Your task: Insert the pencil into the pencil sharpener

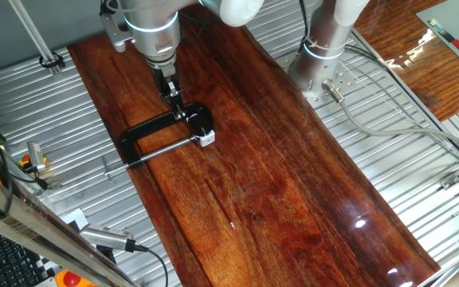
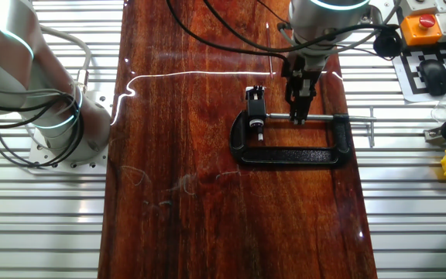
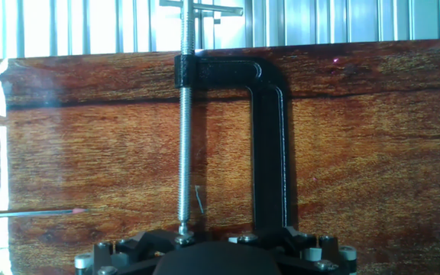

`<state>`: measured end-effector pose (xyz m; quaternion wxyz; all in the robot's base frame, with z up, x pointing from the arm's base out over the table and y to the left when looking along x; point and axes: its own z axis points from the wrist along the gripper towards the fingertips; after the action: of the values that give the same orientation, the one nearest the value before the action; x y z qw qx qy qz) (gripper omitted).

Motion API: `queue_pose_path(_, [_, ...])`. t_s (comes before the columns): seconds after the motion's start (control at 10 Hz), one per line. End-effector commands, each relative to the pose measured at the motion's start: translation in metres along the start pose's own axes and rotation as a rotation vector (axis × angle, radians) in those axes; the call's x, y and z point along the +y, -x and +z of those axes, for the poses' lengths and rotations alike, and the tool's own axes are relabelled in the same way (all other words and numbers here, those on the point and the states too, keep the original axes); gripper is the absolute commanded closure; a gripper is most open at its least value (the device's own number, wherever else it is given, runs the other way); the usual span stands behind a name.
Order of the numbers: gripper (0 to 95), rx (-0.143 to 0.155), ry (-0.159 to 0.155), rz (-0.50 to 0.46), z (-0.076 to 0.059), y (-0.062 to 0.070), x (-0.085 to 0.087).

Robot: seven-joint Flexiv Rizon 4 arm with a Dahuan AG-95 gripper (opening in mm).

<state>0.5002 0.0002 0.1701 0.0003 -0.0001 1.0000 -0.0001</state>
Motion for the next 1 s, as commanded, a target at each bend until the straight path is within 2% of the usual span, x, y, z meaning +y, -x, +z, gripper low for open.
queue_pose_path(0.1, [95.0, 0.002, 0.024, -0.016, 0.0001, -0.0002, -0.0002])
queue_pose_path(1.0, [95.0, 0.005, 0.012, -0.036, 0.0001, -0.0002, -0.0002])
